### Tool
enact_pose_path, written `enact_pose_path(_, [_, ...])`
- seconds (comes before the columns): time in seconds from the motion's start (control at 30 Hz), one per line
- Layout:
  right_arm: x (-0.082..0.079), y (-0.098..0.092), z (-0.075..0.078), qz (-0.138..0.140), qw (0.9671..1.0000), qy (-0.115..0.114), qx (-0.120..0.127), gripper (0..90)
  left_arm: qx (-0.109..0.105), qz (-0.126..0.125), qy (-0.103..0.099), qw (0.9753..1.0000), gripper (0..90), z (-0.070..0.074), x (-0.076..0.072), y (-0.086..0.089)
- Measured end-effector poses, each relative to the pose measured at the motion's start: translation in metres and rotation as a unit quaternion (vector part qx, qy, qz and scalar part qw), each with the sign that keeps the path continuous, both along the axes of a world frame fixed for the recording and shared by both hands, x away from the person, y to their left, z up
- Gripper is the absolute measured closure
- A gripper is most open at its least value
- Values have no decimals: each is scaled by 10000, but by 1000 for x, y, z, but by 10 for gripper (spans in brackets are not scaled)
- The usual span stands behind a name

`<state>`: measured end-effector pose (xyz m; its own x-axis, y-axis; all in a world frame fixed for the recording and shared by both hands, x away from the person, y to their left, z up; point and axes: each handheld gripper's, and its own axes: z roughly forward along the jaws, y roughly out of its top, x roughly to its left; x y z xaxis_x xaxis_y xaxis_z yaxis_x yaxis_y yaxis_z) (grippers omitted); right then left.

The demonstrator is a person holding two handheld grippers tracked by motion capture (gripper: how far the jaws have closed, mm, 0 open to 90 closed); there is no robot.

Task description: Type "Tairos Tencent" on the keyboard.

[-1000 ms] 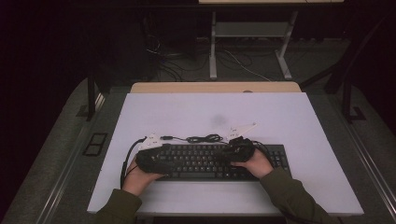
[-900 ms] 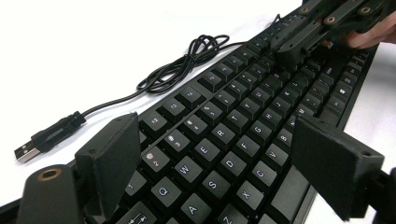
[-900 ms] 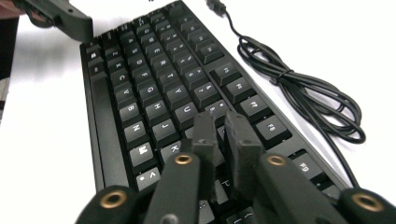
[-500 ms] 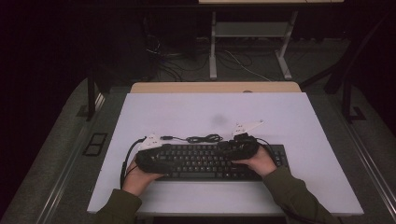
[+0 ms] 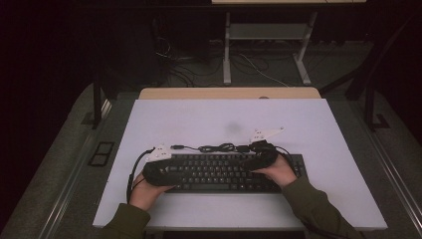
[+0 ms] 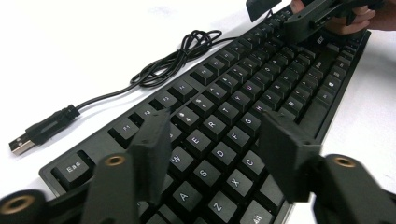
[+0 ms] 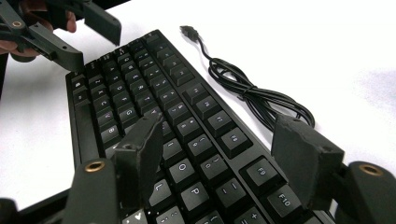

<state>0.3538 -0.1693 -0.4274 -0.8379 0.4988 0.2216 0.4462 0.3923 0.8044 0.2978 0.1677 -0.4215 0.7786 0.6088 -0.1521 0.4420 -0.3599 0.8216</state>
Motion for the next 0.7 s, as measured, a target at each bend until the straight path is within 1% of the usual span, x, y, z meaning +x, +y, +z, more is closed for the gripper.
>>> enact_pose_path(0.13, [1, -1, -1, -21, 10000, -14, -1, 330, 1, 17, 37, 10000, 548, -1, -3, -1])
enact_pose_path(0.23, [1, -1, -1, -29, 10000, -17, -4, 325, 70, 14, 14, 10000, 604, -2, -3, -3])
enact_pose_path(0.5, [1, -1, -1, -62, 10000, -58, 5, 311, 177, -21, 122, 9998, 784, -5, -3, -4])
enact_pose_path(0.7, [1, -1, -1, -55, 10000, -64, -8, 307, 253, -82, 196, 9995, 883, -8, -2, -5])
